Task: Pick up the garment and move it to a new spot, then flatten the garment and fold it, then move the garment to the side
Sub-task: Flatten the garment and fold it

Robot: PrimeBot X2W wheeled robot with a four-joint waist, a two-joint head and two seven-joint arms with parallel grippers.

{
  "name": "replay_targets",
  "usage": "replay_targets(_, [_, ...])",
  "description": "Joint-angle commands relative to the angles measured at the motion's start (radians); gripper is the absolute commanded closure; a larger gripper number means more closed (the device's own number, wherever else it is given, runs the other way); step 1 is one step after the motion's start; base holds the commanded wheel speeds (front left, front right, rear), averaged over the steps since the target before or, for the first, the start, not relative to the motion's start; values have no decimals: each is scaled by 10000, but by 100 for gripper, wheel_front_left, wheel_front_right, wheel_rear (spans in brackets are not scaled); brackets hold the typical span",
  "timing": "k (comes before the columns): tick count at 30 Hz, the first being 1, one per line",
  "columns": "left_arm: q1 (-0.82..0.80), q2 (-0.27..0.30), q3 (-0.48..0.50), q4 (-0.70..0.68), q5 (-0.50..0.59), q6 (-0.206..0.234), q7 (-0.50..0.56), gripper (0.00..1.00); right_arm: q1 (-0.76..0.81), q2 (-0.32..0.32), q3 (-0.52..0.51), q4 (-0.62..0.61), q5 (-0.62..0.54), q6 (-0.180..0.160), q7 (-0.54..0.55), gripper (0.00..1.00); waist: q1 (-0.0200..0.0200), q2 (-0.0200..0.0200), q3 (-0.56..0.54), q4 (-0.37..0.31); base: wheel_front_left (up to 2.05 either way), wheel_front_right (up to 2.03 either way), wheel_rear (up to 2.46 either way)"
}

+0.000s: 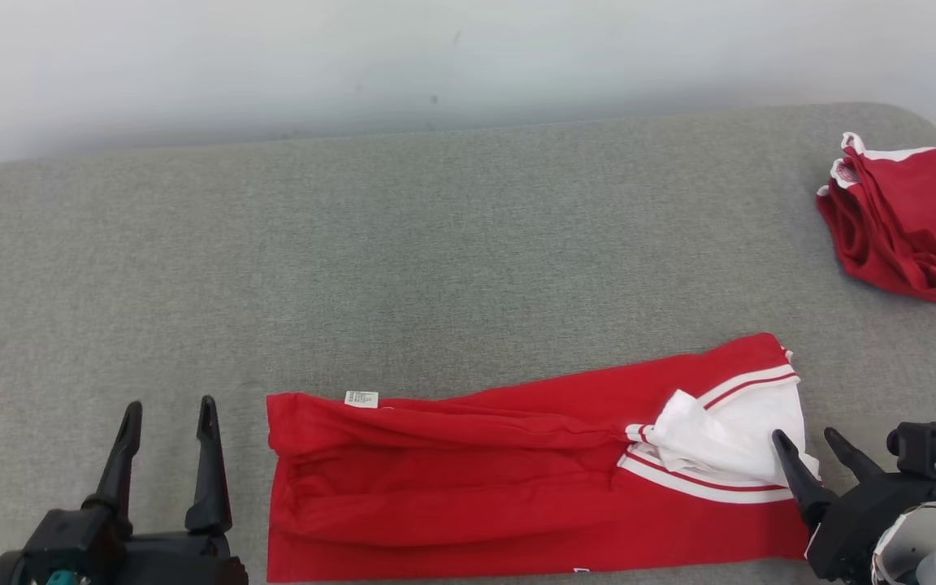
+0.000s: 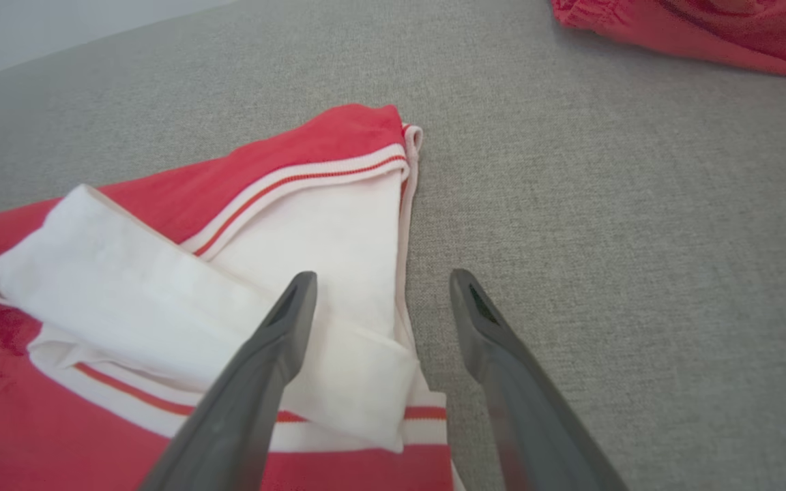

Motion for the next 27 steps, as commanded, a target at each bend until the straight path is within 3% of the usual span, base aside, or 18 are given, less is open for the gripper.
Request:
replay_targets(1, [248,-181,227,-64,223,-133,-15,0,-154,0,122,290,-18,3,105,0,-1,-1,6,119,0,0,0])
replay_targets(11, [645,-1134,1359,125,1306,-1049,-16,0,-714,105,985,1879,318,3,749,0,-1,-1,-41,389,0,0,0])
replay_targets(12, [673,-1200,1443,171,1377,-1134,-14,0,-712,121,1171,1980,363,3,885,14,-1,-1,-51,397,0,0,0])
replay_targets(13, [672,-1258,1513,181,1450,-1211,-15,0,-732,154,1318,2009,483,4,944,79,-1,-1,-61,401,0,0,0])
replay_targets(14, [666,-1320,1589,184,1513,-1262,-15,0,-754,188,1429,2005,621,4,968,100,-1,-1,-64,402,0,0,0])
replay_targets(20, [650,-1561,1941,249,1824,-1564,-15,0,-982,-234,1630,2261,1186,-20,868,100,-1,-1,-166,325,0,0,0])
replay_targets(27, [782,-1716,2194,226,1974,-1788,-14,0,-1458,-1437,1019,3167,1464,-13,176,100,-1,-1,-457,243,0,0,0])
